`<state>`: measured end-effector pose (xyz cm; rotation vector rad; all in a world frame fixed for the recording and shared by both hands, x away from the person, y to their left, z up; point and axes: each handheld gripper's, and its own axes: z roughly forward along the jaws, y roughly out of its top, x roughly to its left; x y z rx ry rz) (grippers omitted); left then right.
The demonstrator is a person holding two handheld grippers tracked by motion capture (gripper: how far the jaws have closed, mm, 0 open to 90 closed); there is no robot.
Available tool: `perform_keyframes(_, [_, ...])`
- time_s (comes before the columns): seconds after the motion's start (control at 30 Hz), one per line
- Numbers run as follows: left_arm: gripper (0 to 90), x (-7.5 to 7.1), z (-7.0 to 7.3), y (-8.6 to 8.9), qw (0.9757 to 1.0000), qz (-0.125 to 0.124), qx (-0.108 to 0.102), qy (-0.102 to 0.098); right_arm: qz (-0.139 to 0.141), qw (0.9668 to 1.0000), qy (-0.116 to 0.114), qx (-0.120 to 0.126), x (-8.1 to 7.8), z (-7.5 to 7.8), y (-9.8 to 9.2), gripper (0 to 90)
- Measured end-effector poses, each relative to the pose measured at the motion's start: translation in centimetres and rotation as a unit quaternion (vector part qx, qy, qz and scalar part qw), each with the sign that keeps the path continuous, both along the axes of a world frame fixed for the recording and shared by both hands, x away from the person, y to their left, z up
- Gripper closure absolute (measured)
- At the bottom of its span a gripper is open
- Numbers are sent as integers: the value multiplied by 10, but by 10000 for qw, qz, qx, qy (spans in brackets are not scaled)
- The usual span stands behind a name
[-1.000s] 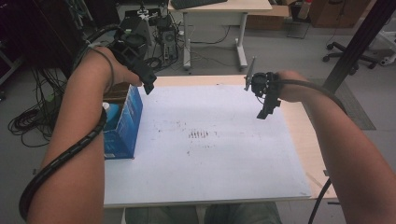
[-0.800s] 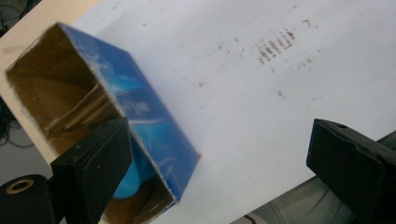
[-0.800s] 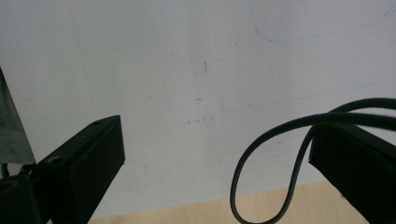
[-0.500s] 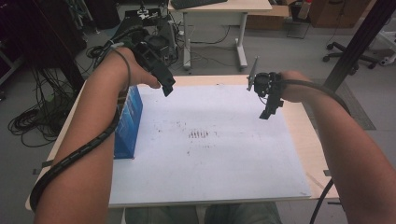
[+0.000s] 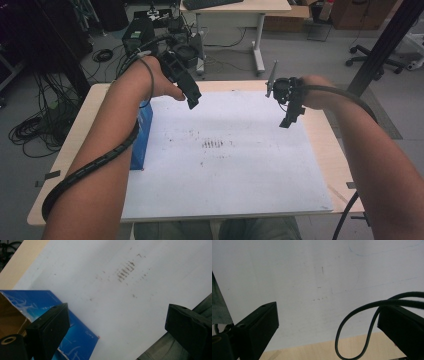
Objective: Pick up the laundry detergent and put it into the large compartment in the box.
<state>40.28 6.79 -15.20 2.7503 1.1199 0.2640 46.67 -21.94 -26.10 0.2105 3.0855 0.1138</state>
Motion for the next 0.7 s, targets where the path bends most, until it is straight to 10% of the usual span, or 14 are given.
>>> perform_keyframes(0.7, [61, 0, -16, -22, 9989, -411, 169, 179, 67, 10000, 23, -69, -2, 1, -2, 30])
